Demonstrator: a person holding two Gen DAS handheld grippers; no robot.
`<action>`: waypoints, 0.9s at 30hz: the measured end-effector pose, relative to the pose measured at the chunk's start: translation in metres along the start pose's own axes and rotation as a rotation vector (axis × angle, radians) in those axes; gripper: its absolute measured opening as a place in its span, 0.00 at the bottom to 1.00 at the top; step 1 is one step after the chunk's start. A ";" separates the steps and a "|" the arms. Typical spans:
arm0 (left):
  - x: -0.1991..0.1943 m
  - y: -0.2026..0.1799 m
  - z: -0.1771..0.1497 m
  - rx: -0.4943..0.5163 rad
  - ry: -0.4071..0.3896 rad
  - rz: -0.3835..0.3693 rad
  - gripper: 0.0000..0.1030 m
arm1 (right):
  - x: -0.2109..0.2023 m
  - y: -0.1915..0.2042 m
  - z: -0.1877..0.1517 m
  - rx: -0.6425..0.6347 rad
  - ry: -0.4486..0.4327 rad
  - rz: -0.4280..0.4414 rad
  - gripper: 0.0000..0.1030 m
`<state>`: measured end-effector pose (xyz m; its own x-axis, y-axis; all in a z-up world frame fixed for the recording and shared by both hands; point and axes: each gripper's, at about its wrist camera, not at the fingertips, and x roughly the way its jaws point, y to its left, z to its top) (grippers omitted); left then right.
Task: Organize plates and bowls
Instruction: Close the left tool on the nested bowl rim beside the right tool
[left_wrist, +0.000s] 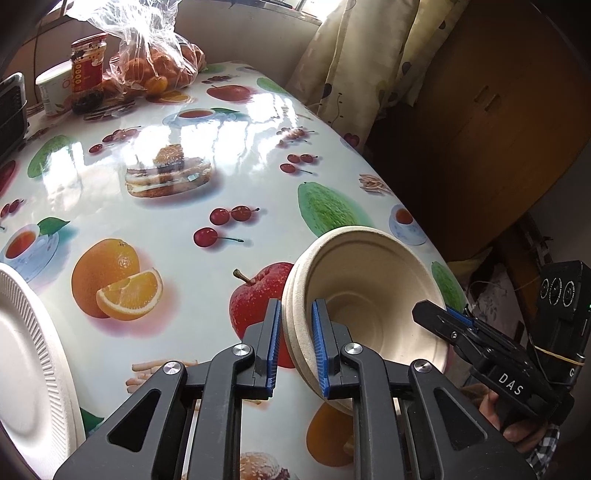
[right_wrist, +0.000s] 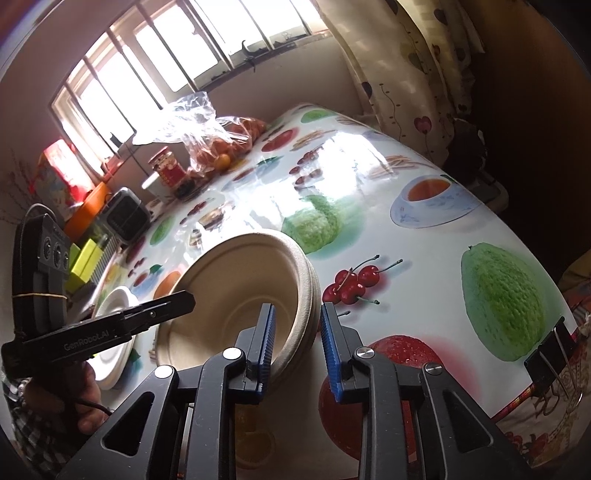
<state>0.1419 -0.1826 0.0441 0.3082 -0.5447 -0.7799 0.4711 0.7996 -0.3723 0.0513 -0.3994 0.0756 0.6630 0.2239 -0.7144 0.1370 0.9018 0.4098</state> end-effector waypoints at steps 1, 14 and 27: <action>0.000 0.000 0.000 0.001 0.000 0.000 0.17 | 0.000 0.000 0.000 0.002 -0.001 0.000 0.23; 0.000 -0.001 0.000 0.000 -0.002 0.002 0.16 | 0.000 0.000 0.001 0.004 -0.002 -0.004 0.23; -0.005 0.001 0.001 -0.011 -0.013 0.007 0.16 | 0.001 -0.003 0.005 0.000 -0.004 -0.004 0.18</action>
<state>0.1418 -0.1792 0.0480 0.3222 -0.5422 -0.7760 0.4601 0.8061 -0.3722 0.0549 -0.4039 0.0759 0.6654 0.2186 -0.7138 0.1398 0.9028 0.4068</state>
